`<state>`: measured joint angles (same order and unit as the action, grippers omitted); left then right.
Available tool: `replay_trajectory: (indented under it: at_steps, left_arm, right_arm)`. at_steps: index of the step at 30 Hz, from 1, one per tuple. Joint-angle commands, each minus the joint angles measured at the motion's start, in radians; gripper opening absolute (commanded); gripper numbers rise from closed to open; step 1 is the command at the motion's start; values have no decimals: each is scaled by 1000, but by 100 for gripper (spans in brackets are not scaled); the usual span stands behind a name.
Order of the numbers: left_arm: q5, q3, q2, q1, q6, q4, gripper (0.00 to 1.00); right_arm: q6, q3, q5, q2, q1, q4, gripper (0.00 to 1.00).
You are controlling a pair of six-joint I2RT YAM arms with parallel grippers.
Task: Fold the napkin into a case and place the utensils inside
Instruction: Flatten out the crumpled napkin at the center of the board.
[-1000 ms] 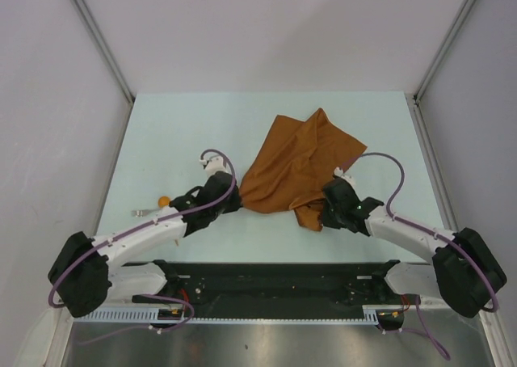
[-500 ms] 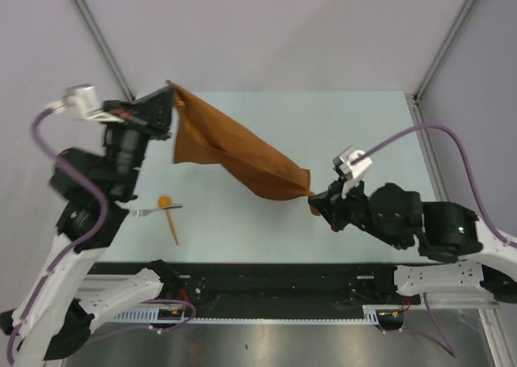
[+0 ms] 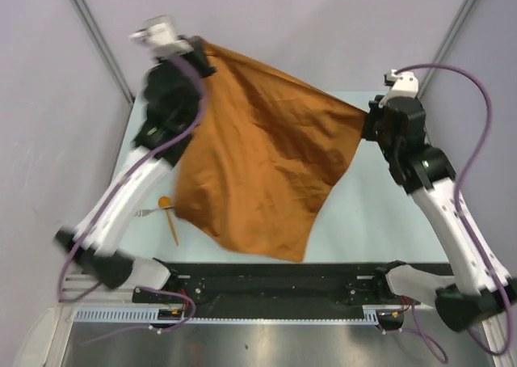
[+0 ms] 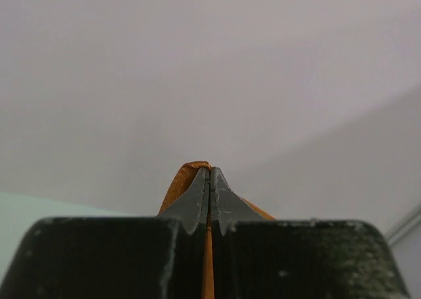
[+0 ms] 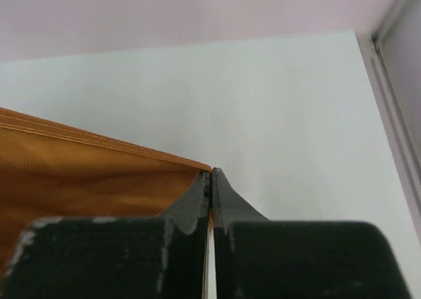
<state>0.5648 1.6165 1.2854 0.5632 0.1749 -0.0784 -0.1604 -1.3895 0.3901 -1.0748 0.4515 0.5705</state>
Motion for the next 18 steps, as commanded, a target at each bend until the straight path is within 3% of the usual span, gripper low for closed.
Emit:
replay_trajectory:
  at_steps: [1,5,9,14,18]
  left_arm:
    - [0,106,296,-69,-26,-39,0]
    - [-51,209,663,-72,-23,-92,0]
    - [-30,419,936,-72,3,-58,0]
    - [12,462,1060,-80,-43,-142,0]
    - [14,297,987,-83,-52,-265,0]
  right_arm:
    - [-53,105,-292,-197,-149,14,0]
    - [-80,238,-374,-321,-189,-127,0]
    - [-77,205,-350,-502,-272,-239,0]
    - [-56,101,-358,-701,-362,-386,0]
    - [36,-3,-309,-766,-367,-388,0]
